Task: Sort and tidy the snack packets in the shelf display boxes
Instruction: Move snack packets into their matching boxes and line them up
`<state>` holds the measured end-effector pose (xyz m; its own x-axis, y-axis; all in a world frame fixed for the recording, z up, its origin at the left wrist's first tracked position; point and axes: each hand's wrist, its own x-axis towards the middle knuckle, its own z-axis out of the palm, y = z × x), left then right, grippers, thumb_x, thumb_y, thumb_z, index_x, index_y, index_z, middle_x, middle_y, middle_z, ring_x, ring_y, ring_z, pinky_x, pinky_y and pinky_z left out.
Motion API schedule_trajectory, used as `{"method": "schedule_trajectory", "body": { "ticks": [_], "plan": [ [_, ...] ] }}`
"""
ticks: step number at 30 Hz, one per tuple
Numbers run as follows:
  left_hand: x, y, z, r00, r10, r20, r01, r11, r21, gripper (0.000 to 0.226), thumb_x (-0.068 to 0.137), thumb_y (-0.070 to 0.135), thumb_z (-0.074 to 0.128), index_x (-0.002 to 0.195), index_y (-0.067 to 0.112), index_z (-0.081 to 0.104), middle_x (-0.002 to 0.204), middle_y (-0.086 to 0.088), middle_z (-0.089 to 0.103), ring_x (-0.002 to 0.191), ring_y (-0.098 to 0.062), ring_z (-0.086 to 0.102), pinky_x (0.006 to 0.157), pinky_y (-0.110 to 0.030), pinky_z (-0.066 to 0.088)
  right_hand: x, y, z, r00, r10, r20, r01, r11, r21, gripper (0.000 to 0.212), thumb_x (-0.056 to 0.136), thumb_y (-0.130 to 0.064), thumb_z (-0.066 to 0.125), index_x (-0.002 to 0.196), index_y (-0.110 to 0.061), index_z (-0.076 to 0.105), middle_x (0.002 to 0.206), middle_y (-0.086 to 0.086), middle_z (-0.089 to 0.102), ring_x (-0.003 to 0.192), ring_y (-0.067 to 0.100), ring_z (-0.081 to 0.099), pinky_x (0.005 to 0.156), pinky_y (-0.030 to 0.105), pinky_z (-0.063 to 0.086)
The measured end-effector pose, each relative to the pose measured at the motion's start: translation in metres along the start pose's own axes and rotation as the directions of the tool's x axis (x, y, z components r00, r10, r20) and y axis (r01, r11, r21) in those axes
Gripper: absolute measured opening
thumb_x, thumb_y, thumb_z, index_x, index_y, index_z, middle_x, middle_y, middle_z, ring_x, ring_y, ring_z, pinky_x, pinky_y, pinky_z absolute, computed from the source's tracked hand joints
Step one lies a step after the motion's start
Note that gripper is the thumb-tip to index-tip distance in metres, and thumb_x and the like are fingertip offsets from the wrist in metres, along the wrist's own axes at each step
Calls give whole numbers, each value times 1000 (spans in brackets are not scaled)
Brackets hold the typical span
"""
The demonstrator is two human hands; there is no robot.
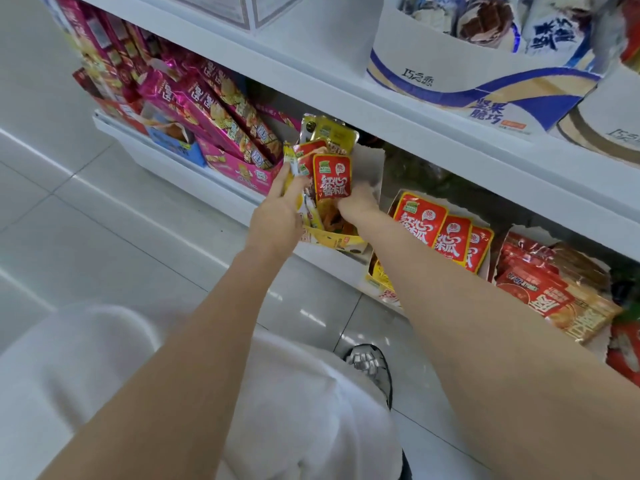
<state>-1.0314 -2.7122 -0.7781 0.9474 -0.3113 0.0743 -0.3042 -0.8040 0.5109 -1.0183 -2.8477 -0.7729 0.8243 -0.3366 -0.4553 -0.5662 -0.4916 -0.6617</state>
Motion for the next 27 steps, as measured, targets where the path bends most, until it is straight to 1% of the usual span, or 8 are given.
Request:
{"method": "schedule_trajectory", "body": {
  "ticks": [3,7,10,13,17,20,24,27],
  "plan": [
    [-3,1,-1,999,-44,-29,42,997,-58,47,86,-4,46,129,15,42,155,-2,18,127,-26,45,83,-34,47,-6,2,4,996,-91,1,90,990,109,43,93,-28,53,131,-11,40,131,11,50,123,28,47,100,37,39],
    [-2,1,-2,998,-54,-28,51,995,-81,43,88,0,46,128,15,42,154,-1,21,126,-25,46,87,-36,48,-9,5,5,984,-174,-36,177,979,101,46,89,-26,58,131,-17,41,132,8,51,125,26,46,102,40,38],
    [-2,2,0,999,-46,-17,44,996,-71,45,88,-1,45,130,15,42,154,-2,20,126,-27,46,86,-35,48,-17,6,3,959,-231,-164,236,972,14,43,91,-23,55,132,-16,41,131,7,53,124,25,48,102,39,40],
    [2,1,6,999,-43,4,43,999,-23,54,86,-2,46,136,19,38,154,-3,20,136,-31,30,106,-44,36,-39,9,-6,836,-425,-347,363,903,-230,36,92,-19,54,125,-11,45,125,8,56,116,25,54,96,37,46],
    [3,7,7,993,-81,82,70,989,128,59,91,9,45,144,26,25,155,3,15,140,-30,14,110,-49,24,-77,11,-22,639,-661,-394,496,745,-446,33,84,-4,60,117,-5,54,111,14,63,100,32,58,82,44,50],
    [0,12,2,994,-52,95,39,991,129,65,90,6,47,144,32,23,155,3,15,139,-29,15,109,-48,21,-111,38,-40,659,-583,-475,463,813,-354,28,89,-8,55,116,-6,53,106,11,64,95,28,59,79,40,49],
    [-6,37,1,995,86,59,-92,990,107,65,88,5,47,145,25,23,153,-2,23,139,-25,18,111,-42,17,-151,96,-67,757,-294,-583,248,955,-160,28,91,-13,54,117,-7,46,97,-3,53,85,14,53,63,15,40],
    [-19,62,7,948,290,128,-301,950,77,63,88,5,46,145,20,25,150,-4,27,136,-24,25,110,-36,21,-151,114,-81,810,-78,-582,127,991,45,43,90,-11,56,129,-8,38,113,4,55,99,18,54,77,18,40]
  ]
}}
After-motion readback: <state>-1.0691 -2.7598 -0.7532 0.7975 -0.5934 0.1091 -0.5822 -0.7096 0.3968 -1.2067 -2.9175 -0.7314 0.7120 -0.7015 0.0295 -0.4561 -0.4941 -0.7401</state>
